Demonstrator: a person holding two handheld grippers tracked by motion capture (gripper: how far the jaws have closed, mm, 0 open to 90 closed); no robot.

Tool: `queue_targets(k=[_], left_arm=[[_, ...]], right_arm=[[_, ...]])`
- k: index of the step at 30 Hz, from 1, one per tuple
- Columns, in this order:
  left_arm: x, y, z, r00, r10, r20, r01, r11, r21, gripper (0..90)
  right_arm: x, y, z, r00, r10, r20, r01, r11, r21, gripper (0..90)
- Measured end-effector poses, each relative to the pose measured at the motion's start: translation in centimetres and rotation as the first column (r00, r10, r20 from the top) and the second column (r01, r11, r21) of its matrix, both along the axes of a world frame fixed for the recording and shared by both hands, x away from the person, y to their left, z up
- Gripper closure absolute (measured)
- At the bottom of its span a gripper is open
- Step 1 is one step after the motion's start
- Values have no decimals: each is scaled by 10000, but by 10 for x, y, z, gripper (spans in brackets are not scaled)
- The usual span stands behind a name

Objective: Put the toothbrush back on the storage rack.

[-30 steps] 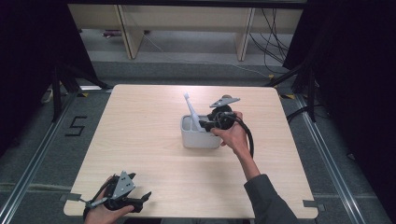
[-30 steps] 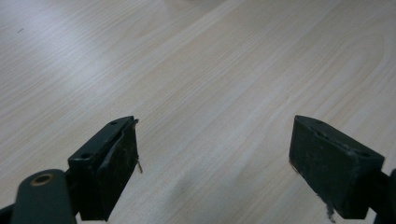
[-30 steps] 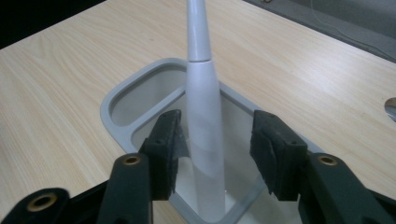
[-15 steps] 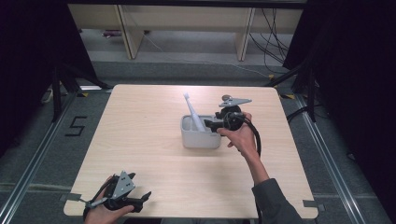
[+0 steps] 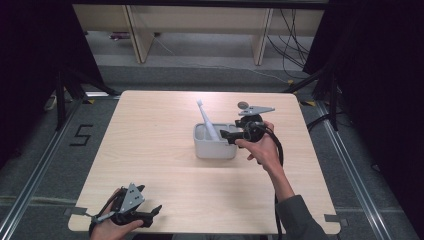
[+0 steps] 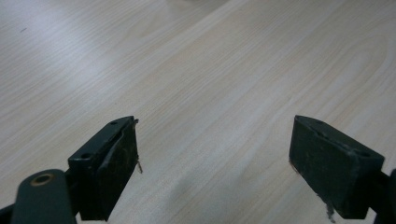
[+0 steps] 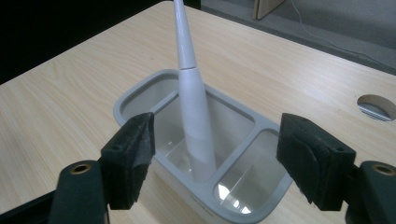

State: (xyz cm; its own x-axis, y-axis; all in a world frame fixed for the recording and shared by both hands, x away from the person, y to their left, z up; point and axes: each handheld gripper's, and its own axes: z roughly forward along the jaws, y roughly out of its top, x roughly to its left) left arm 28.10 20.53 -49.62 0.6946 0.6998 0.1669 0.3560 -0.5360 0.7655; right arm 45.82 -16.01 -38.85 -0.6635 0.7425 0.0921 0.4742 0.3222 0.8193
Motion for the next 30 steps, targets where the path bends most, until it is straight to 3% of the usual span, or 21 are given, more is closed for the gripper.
queue_targets(k=[1, 2, 3, 5, 7, 9, 10, 11, 12, 13, 14, 18, 19, 20, 22, 24, 25, 26, 28, 29, 30], left_arm=[[0, 0, 0, 10000, -33, 28, 33, 10000, 28, 152], [1, 0, 0, 10000, -72, 19, 72, 10000, 20, 152], [1, 0, 0, 10000, -73, 18, 73, 10000, 23, 151], [0, 2, 1, 9998, -165, -53, 166, 9996, 209, 151], [0, 0, 0, 10000, -28, -9, 28, 10000, -67, 152], [0, 1, 1, 9999, -125, -21, 126, 9999, 104, 152], [0, 0, 0, 10000, -27, 22, 28, 9998, -171, 151], [1, 0, 0, 10000, -4, 62, 5, 9999, -161, 151], [0, 0, 0, 10000, 78, 40, -77, 9997, -248, 151], [0, 0, 0, 10000, 56, 39, -55, 9998, -182, 151], [0, -1, -1, 9997, 216, 144, -213, 9995, -253, 151], [0, 0, 0, 9997, 175, 155, -172, 9997, -180, 150], [0, 0, 0, 9998, 146, 151, -144, 9998, -128, 151], [0, 0, 0, 9998, 157, 143, -155, 9998, -147, 151], [-1, -2, -1, 9999, 137, 15, -136, 9992, -377, 151], [0, -1, -1, 9999, 114, 50, -112, 9993, -348, 151], [0, -1, -1, 9999, 128, 53, -126, 9993, -365, 151], [0, 0, 0, 10000, 78, 50, -77, 9998, -192, 151], [0, -1, 0, 10000, 34, 5, -34, 9998, -171, 152], [0, 1, 1, 9999, -149, -10, 149, 9997, 187, 152], [1, 1, 0, 9999, -106, 48, 106, 9999, 35, 152]], right_arm=[[0, -2, 0, 9997, 9, 237, -6, 9999, -127, 279], [-2, -1, 1, 9998, -185, -67, 185, 9998, 78, 272], [-1, -2, 0, 9998, -92, 171, 91, 9999, 58, 264], [-4, -4, 1, 9998, -177, -76, 179, 9997, 191, 263], [-4, -6, 1, 9999, -60, 81, 59, 10000, 38, 257], [-6, -7, 2, 9998, -207, -42, 207, 9998, 59, 251], [-6, -8, 1, 9995, -173, 256, 171, 9998, 78, 246], [-9, -8, 2, 9995, -275, -130, 278, 9993, 252, 247], [-8, -9, 1, 9995, -197, 254, 195, 9998, 71, 247], [-7, -10, 1, 9998, -18, 222, 16, 10000, 86, 247], [-10, -10, 1, 9997, -234, 104, 233, 9997, 75, 247], [-13, -13, 1, 9997, -157, 191, 158, 9999, -16, 246], [-14, -12, 1, 9998, -157, 94, 156, 9997, 175, 246], [-15, -15, 1, 9994, -140, 329, 144, 9998, -117, 246], [-18, -16, 2, 9996, -182, 216, 182, 9998, -4, 246], [-19, -18, 2, 9992, -115, 384, 119, 9999, -92, 246], [-22, -18, 2, 9993, -286, 229, 286, 9996, 1, 247], [-21, -20, 1, 9987, -207, 464, 209, 9998, -42, 245], [-25, -22, 0, 9994, -223, 272, 221, 9997, 51, 242], [-27, -22, -1, 9992, -350, 200, 346, 9993, 163, 242], [-26, -26, -1, 9990, -231, 388, 233, 9997, -39, 241]])
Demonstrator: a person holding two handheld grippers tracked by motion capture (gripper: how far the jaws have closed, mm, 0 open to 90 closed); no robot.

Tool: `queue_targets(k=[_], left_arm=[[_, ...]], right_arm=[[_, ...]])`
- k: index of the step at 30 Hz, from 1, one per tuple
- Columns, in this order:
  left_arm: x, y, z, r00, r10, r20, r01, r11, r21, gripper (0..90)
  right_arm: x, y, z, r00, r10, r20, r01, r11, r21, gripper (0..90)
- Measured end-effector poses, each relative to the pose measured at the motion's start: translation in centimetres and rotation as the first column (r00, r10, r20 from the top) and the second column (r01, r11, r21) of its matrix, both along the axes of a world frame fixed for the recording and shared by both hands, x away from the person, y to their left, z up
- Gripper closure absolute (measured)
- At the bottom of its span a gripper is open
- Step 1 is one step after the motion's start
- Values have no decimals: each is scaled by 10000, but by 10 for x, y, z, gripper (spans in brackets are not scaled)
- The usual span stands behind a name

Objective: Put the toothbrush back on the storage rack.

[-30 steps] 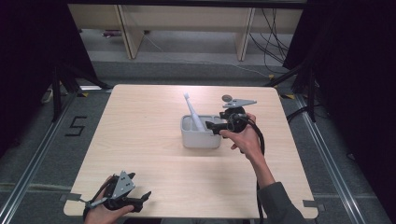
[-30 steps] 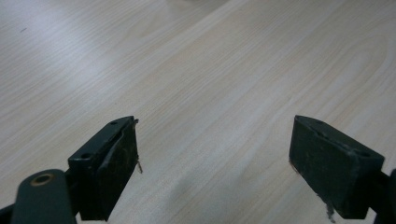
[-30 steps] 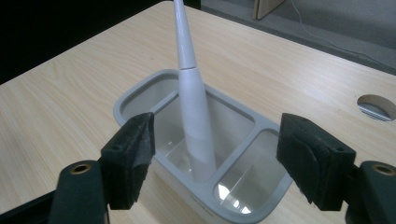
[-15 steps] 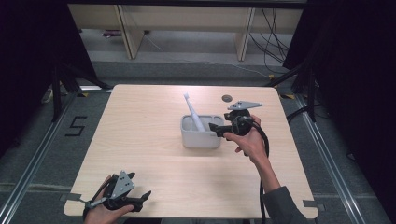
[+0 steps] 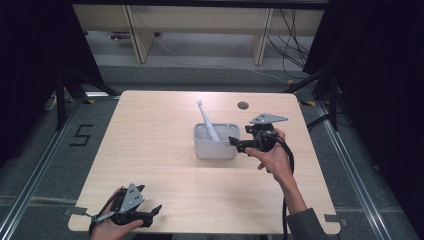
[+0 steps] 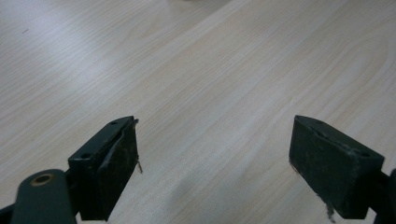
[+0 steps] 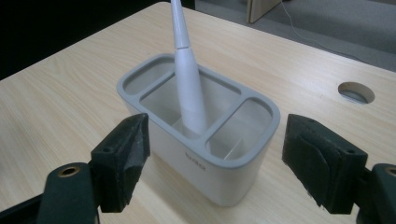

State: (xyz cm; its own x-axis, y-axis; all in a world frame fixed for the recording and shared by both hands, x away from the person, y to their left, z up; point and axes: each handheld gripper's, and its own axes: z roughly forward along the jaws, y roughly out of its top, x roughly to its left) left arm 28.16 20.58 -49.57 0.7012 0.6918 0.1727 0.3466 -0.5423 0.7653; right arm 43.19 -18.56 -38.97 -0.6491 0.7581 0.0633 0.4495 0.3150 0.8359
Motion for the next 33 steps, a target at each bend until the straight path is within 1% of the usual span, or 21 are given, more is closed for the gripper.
queue_targets(k=[2, 3, 4, 5, 7, 8, 10, 11, 13, 14, 16, 19, 20, 21, 24, 26, 28, 30, 31, 32, 33], left_arm=[[0, -1, 0, 10000, 69, 8, -69, 9999, -139, 152], [0, 0, 0, 10000, -10, 10, 10, 10000, 12, 152], [0, 1, 1, 9999, -118, -20, 119, 9996, 237, 153], [0, 1, 1, 9999, -100, -19, 100, 9997, 212, 152], [0, -1, -1, 10000, 91, 13, -90, 9999, -145, 153], [0, 2, 1, 9999, -103, 9, 102, 9995, 298, 152], [0, 1, 1, 10000, -74, -5, 75, 9996, 260, 152], [0, -1, 0, 9999, 116, 35, -116, 9999, -55, 152], [0, -1, 0, 10000, 85, 13, -84, 9999, -135, 152], [0, -1, 0, 10000, 85, 13, -84, 9999, -135, 152], [-1, -1, -1, 9998, 174, 21, -174, 9997, -195, 152], [-1, -1, -1, 9999, 149, -10, -149, 9997, -208, 152], [0, -1, -1, 9999, 159, -11, -159, 9996, -223, 152], [0, -1, -1, 9999, 165, -11, -165, 9997, -195, 151], [1, -1, -2, 9997, 220, 93, -218, 9996, -205, 152], [0, 0, -1, 9998, 208, -15, -208, 9995, -217, 151], [0, -1, -1, 9997, 233, -74, -235, 9990, -373, 152], [0, 0, -1, 9998, 181, -58, -182, 9995, -245, 151], [0, 0, -1, 9998, 220, 24, -220, 9995, -235, 152], [0, 0, -1, 9998, 183, 19, -182, 9996, -207, 151], [0, 0, -1, 9998, 184, 14, -184, 9996, -213, 152]], right_arm=[[-2, -2, -2, 10000, 3, -74, -2, 10000, 86, 241], [-2, -4, -3, 9999, 82, 58, -82, 10000, 23, 239], [-5, -4, -3, 9999, -40, -167, 43, 9997, 238, 239], [-6, -6, -4, 10000, -48, 10, 48, 9999, 94, 238], [-7, -7, -6, 9999, 54, 85, -55, 9999, 97, 237], [-8, -8, -7, 9999, 84, 56, -84, 9999, 54, 235], [-11, -8, -9, 9999, -5, -104, 7, 9999, 155, 233], [-12, -8, -10, 9999, 19, -99, -16, 9996, 267, 233], [-13, -8, -11, 10000, -34, 17, 33, 9999, 161, 231], [-14, -8, -12, 9998, -11, -183, 14, 9999, 139, 228], [-14, -8, -13, 10000, 70, 15, -70, 9998, 169, 227], [-18, -9, -14, 9998, -16, -194, 19, 9999, 155, 224], [-18, -11, -14, 10000, 3, 11, -3, 10000, 15, 220], [-20, -11, -15, 9998, 20, -186, -18, 9999, 104, 219], [-21, -16, -20, 9999, 163, 6, -163, 9998, -61, 216], [-24, -19, -23, 9996, -35, -290, 35, 10000, -19, 211], [-25, -21, -27, 9994, -34, -348, 35, 10000, 15, 208], [-27, -23, -29, 9987, -256, -435, 253, 9996, -95, 206], [-27, -25, -30, 9992, -150, -381, 145, 9998, -151, 206], [-29, -24, -30, 9971, -256, -718, 259, 9997, 36, 206], [-28, -26, -31, 9987, -156, -487, 150, 9998, -132, 206]])
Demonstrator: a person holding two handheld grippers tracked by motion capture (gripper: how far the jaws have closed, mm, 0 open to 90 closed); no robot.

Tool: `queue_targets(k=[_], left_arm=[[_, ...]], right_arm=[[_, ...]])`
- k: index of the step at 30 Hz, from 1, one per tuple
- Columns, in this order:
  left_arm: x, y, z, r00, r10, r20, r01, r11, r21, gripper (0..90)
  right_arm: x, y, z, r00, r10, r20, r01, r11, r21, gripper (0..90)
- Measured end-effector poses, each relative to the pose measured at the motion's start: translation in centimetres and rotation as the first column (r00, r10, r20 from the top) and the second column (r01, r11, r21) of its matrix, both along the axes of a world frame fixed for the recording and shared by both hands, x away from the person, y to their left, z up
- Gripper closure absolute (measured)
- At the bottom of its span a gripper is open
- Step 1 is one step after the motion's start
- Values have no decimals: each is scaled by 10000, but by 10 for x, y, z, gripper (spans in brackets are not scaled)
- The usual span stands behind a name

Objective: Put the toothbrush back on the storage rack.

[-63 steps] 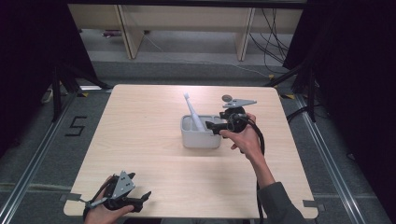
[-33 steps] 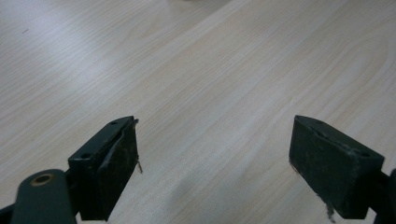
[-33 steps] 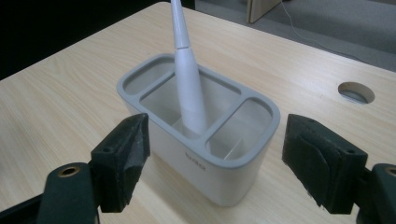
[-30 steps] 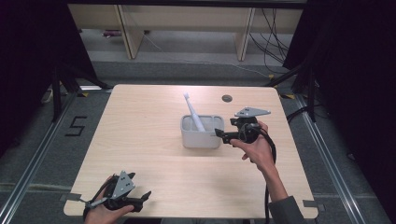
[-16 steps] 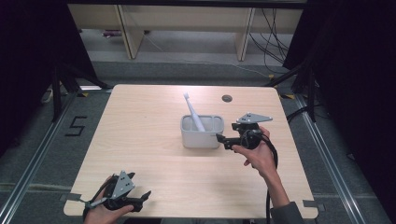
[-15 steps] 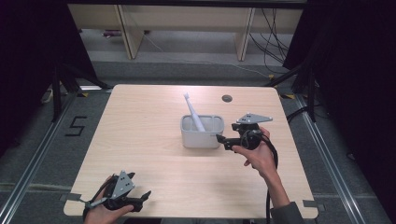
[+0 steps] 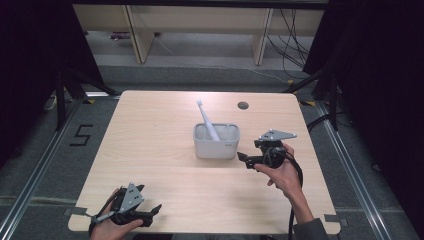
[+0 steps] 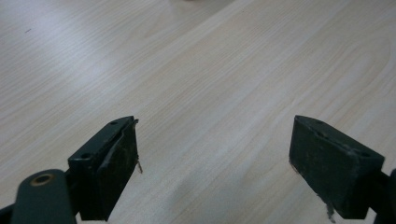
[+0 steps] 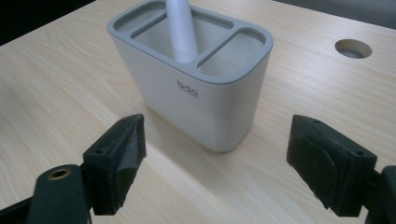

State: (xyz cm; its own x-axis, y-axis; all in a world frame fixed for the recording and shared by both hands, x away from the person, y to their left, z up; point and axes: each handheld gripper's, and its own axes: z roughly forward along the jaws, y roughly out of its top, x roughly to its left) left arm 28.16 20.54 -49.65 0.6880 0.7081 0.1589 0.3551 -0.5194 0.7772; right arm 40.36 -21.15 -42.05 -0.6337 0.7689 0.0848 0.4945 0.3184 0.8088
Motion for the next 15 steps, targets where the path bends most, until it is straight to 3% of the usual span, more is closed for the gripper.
queue_targets(k=[2, 3, 5, 10, 13, 15], left_arm=[[0, 0, 0, 10000, 19, 0, -19, 10000, -22, 151], [0, 0, 0, 10000, 29, 6, -29, 10000, -34, 151], [0, 0, 0, 10000, 43, -38, -44, 10000, -43, 152], [0, 0, 0, 10000, 9, 24, -9, 10000, -5, 151], [0, 0, 0, 10000, 25, 9, -25, 10000, -14, 151], [0, 0, 0, 10000, -24, 4, 24, 10000, 35, 151]], right_arm=[[-2, 1, -1, 9999, -88, -87, 89, 9999, 124, 204], [-2, 0, -1, 10000, 34, 93, -33, 10000, -88, 202], [-5, 0, 0, 9999, -29, -159, 31, 10000, 88, 202], [-8, 0, -3, 9997, 113, 234, -113, 9999, 15, 197], [-14, 0, -2, 10000, 45, -31, -44, 9998, 212, 194], [-13, -3, -3, 9993, 312, 203, -312, 9995, 18, 193]])
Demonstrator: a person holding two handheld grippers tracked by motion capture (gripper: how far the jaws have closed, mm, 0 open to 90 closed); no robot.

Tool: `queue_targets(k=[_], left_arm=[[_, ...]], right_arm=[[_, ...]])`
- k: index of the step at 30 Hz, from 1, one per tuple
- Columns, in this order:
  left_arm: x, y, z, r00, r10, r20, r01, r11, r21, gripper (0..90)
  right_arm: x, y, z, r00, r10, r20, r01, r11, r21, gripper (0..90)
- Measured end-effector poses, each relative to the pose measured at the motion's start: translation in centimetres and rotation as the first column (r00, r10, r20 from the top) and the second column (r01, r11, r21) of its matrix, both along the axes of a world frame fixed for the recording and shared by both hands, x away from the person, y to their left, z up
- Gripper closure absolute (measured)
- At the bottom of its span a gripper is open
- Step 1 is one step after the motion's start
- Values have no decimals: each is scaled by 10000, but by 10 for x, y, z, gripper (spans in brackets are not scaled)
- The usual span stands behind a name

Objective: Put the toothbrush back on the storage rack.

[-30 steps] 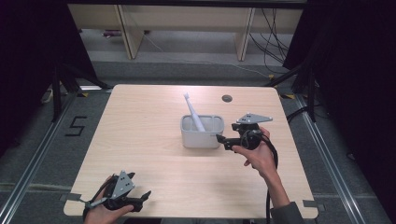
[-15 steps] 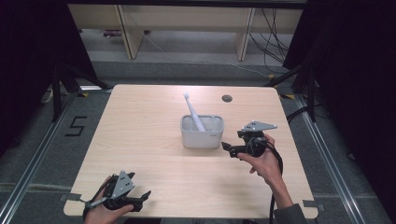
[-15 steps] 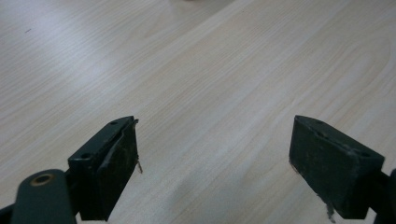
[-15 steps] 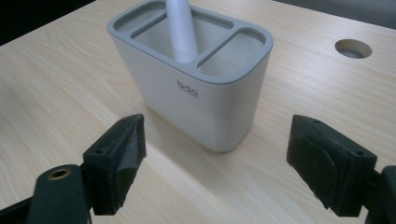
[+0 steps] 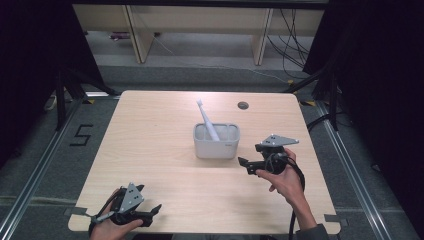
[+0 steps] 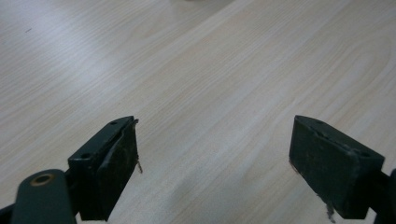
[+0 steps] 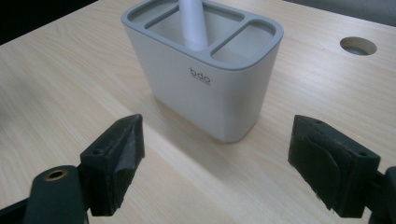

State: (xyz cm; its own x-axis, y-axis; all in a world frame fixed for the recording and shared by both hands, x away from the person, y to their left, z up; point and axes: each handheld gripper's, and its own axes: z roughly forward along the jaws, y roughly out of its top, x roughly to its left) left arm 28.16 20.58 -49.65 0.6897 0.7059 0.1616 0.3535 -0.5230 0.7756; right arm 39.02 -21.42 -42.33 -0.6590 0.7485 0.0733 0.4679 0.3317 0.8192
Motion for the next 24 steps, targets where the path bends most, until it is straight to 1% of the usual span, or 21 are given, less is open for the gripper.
queue_targets(k=[1, 2, 4, 5, 6, 7, 8, 10, 11, 12, 13, 14, 15, 16, 17, 18, 20, 21, 22, 23, 24], left_arm=[[0, 0, 0, 10000, 51, -13, -51, 10000, -52, 151], [0, -1, 0, 10000, 13, -29, -13, 10000, -70, 151], [0, -1, 0, 10000, 16, -40, -16, 10000, -60, 151], [0, -1, 0, 10000, 21, -42, -21, 10000, -60, 151], [0, 0, 0, 10000, 12, -29, -12, 10000, -14, 151], [0, 0, 0, 10000, 42, -14, -42, 10000, -41, 152], [0, 0, 0, 10000, 45, -11, -45, 10000, -38, 152], [0, 1, 0, 10000, -49, -9, 49, 9999, 119, 151], [0, 1, 0, 10000, -42, -21, 42, 9999, 107, 151], [0, 1, 0, 10000, -52, -4, 52, 9999, 123, 151], [0, 1, 0, 10000, -14, -8, 14, 10000, 72, 151], [0, 0, 0, 10000, 59, -25, -59, 10000, -52, 152], [0, 0, 0, 10000, 31, -7, -31, 10000, -27, 152], [0, 0, 0, 10000, -11, 0, 11, 10000, 69, 151], [0, 0, 0, 10000, -15, -8, 15, 10000, 78, 152], [0, 0, 0, 10000, 32, -14, -32, 10000, -19, 151], [0, 1, 0, 10000, -58, -8, 58, 9999, 147, 152], [0, 1, 0, 10000, -58, -30, 59, 9999, 145, 151], [0, 1, 0, 10000, -48, -14, 48, 9999, 126, 151], [0, 1, 0, 10000, -50, -4, 50, 9999, 132, 151], [0, 1, 0, 10000, -54, 0, 54, 9999, 136, 152]], right_arm=[[-3, 0, 0, 9996, -188, -204, 189, 9998, 50, 193], [-2, -1, -1, 9999, -42, 116, 42, 10000, -44, 192], [-6, -3, -1, 9998, -168, -111, 168, 9999, -9, 192], [-7, -3, -2, 9998, -178, -26, 178, 9998, -16, 192], [-9, -3, -3, 9995, -226, -231, 227, 9997, 10, 193], [-9, -5, -4, 9997, -225, 9, 225, 9996, -161, 194], [-10, -5, -5, 9995, -243, -199, 241, 9997, -108, 194], [-13, -5, -7, 9990, -284, -336, 283, 9996, -34, 196], [-13, -5, -8, 9992, -259, -317, 257, 9996, -72, 197], [-13, -6, -9, 9997, -232, -100, 230, 9996, -162, 196], [-16, -5, -9, 9985, -352, -426, 352, 9994, 6, 197], [-15, -7, -10, 9996, -215, -176, 212, 9997, -157, 196], [-16, -7, -12, 9995, -253, -173, 251, 9996, -84, 196], [-18, -7, -11, 9988, -297, -390, 294, 9995, -73, 197], [-18, -8, -13, 9996, -260, -146, 258, 9995, -156, 198], [-20, -7, -13, 9984, -396, -395, 395, 9992, -15, 201], [-20, -9, -17, 9991, -289, -309, 291, 9996, 64, 201], [-22, -9, -17, 9982, -418, -428, 421, 9991, 64, 201], [-22, -10, -17, 9989, -356, -318, 354, 9993, -80, 202], [-24, -10, -19, 9979, -479, -444, 481, 9988, 50, 201], [-24, -11, -20, 9982, -398, -443, 403, 9991, 92, 201]])
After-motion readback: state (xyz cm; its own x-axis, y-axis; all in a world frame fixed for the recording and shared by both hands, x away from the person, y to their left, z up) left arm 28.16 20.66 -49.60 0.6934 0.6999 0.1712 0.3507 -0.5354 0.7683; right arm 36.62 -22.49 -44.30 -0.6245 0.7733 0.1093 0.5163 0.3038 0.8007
